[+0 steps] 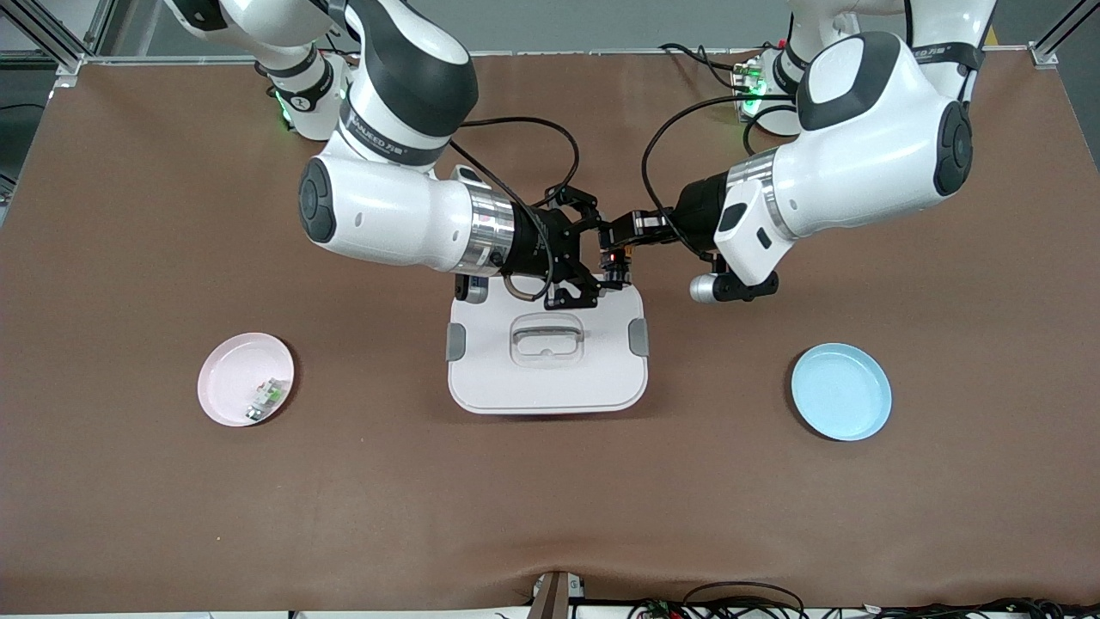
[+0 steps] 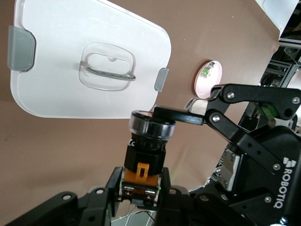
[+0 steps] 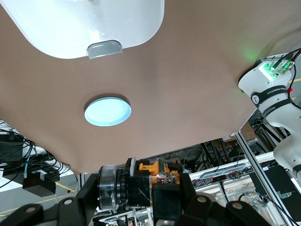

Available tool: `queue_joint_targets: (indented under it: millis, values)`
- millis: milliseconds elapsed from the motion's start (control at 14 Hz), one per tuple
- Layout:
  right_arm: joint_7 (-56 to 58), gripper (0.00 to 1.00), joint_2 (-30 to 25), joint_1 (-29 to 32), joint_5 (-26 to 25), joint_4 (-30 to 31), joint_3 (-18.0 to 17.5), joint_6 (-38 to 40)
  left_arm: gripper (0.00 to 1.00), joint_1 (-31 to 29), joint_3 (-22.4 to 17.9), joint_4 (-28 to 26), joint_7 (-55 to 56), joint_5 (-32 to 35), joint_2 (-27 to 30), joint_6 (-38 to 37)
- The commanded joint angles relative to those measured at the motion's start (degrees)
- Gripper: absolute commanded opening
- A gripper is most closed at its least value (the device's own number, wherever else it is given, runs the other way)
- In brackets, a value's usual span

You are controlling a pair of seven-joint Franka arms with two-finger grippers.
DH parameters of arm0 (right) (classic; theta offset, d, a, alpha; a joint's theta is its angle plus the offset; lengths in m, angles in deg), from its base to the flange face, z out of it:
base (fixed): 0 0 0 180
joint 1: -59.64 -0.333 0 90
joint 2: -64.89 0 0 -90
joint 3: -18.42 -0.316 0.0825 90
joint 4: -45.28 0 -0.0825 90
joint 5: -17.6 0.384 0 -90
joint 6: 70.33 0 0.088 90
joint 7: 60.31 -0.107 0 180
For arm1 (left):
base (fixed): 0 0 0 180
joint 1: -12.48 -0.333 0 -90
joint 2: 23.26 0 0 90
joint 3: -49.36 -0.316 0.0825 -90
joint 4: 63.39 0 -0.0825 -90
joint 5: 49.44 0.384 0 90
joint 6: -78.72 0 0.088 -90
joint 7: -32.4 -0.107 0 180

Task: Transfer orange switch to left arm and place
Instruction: 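Grasp the switch with the left gripper beside the right gripper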

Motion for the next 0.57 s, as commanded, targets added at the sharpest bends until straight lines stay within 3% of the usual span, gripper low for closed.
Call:
queue_joint_targets:
  millis: [0, 72, 143, 286, 358, 430, 501]
  values:
    - [-1.3, 0.0, 0.8, 0.2, 0.9, -2.2, -0.1, 0.5, 0.2, 0.0, 0.0, -0.3, 1.6, 1.0, 0.4, 0.5]
    - [-1.3, 0.0, 0.7, -0.2, 0.5, -2.2, 0.0, 0.6, 0.2, 0.0, 0.0, -0.3, 1.7, 1.0, 0.4, 0.5]
    - [-1.2, 0.29, 0.7, -0.3, 0.4, -2.2, 0.1, 0.6, 0.2, 0.0, 0.0, -0.3, 1.7, 1.0, 0.4, 0.5]
    - [-1.0, 0.48, 0.7, -0.2, 0.3, -2.2, 0.2, 0.5, 0.2, -0.1, 0.0, -0.3, 1.7, 1.0, 0.4, 0.3]
    - [-0.9, 0.84, 0.7, -0.1, 0.3, -2.2, 0.2, 0.5, 0.2, -0.2, 0.0, -0.3, 1.7, 1.0, 0.4, 0.2]
    - [-0.9, 1.0, 0.7, -0.1, 0.3, -2.2, 0.2, 0.5, 0.2, -0.2, 0.0, -0.3, 1.7, 1.0, 0.4, 0.1]
    - [-0.9, 1.0, 0.7, 0.0, 0.3, -2.2, 0.2, 0.6, 0.2, -0.3, 0.0, -0.3, 1.7, 1.0, 0.4, 0.0]
